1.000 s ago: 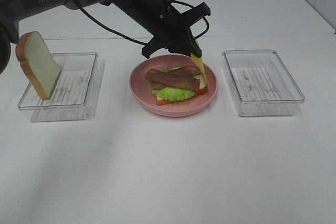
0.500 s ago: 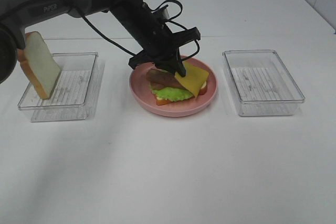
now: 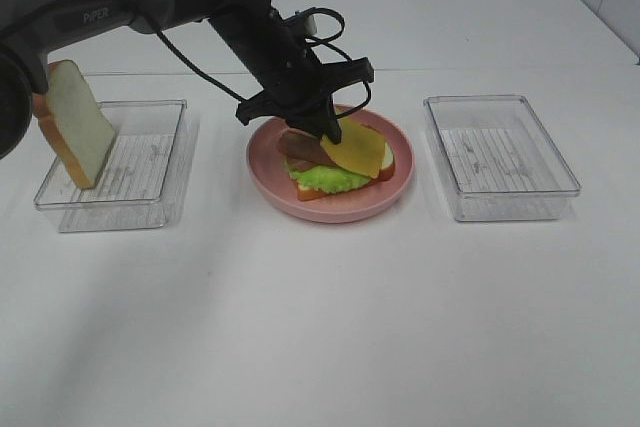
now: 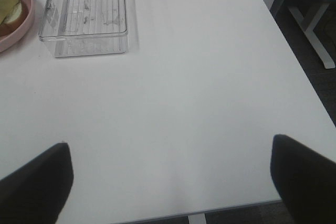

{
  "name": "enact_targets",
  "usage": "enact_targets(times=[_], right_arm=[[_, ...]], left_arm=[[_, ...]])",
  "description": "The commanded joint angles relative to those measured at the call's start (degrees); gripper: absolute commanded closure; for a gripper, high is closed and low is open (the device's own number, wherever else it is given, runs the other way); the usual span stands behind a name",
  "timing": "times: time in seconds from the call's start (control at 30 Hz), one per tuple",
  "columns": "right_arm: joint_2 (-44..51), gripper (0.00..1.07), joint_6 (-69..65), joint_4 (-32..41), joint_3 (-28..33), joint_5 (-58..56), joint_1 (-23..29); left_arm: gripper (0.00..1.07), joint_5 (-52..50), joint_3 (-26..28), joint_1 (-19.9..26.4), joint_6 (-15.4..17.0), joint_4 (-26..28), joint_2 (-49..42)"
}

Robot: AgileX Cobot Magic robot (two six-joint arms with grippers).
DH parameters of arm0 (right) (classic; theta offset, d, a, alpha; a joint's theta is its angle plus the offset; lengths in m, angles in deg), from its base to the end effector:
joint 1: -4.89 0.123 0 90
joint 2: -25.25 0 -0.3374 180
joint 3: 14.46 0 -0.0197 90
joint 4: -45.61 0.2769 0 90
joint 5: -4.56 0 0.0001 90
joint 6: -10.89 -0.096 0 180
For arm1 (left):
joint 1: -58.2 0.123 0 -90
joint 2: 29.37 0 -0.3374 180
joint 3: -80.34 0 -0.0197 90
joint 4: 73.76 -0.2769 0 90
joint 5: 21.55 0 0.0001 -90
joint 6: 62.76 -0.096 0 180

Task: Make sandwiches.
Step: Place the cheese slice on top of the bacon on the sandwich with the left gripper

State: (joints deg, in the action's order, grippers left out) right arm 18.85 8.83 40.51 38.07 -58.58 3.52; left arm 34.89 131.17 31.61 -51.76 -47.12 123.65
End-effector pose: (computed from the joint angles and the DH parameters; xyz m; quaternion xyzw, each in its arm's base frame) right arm -0.0273 -0.0070 0.2696 0.0278 0.8736 -0.0415 0.4841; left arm 0.5314 -0.3061 0.1557 0.0410 0.9595 -0.2591 0.1024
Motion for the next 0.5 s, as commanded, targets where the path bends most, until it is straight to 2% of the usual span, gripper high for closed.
enact_targets(times=[0.03,0.27,0.33,0.37,0.4,0.43,0.47,0.5], right_arm=[[1.72,0.09,0.52,-0.17,0.00,0.11,-0.23],[1.72,0.09,0.52,-0.17,0.00,0.11,-0.23],[1.72,0.09,0.52,-0.17,0.00,0.11,-0.23],[1.72,0.09,0.52,-0.17,0.00,0.11,-0.23],[1.72,0.09,0.52,-0.17,0.00,0.11,-0.23],[1.72,0.09,0.52,-0.17,0.00,0.11,-0.23],[1.72,0.09,0.52,-0.17,0.00,0.11,-0.23],[1.72,0.09,0.52,-0.17,0.00,0.11,-0.23]], left_arm=[[1.07,-0.74,0.34,0.23,0.34,-0.06,-0.23],[1.07,-0.06,0.34,0.23,0.74,-3.67,-0.23],[0.98,0.23,0.34,0.23,3.44,-6.02,-0.23],[0.98,0.23,0.34,0.23,3.44,-6.02,-0.23],[0.89,0.34,0.34,0.23,5.16,-7.56,-0.34],[0.89,0.34,0.34,0.23,5.16,-7.56,-0.34],[0.83,0.52,0.34,0.23,5.73,-7.91,-0.52],[0.68,0.52,0.34,0.23,5.73,-7.91,-0.63]])
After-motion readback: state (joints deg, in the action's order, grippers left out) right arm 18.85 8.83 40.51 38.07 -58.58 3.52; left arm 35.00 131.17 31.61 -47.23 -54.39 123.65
